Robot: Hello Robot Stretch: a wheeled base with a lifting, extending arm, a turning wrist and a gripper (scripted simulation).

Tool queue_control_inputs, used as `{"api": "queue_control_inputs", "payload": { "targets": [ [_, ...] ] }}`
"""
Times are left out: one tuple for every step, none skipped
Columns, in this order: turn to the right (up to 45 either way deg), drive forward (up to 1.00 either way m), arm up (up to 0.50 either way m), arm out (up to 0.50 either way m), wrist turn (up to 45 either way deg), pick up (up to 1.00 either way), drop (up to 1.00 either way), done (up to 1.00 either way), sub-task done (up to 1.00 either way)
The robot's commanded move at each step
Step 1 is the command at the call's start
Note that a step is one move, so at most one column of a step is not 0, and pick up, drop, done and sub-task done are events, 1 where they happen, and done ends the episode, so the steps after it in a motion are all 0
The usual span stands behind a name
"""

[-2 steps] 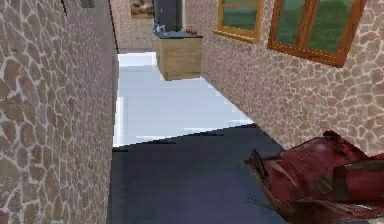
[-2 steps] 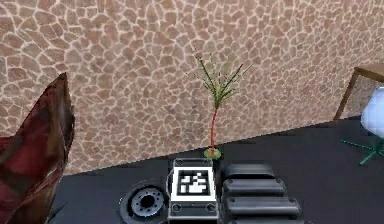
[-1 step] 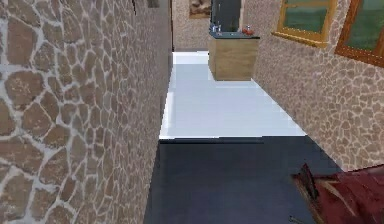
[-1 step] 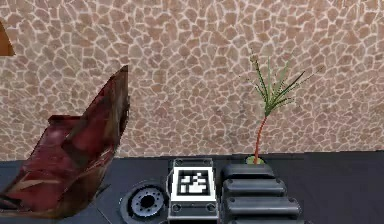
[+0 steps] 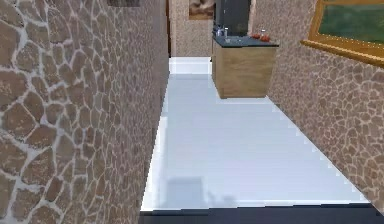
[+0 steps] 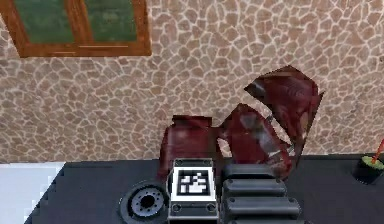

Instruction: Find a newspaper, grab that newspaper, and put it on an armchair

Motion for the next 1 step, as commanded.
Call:
{"api": "queue_control_inputs", "payload": {
  "targets": [
    [0.0,1.0,0.0,0.0,0.0,0.0,0.0,0.0,0.0]
  ]
}}
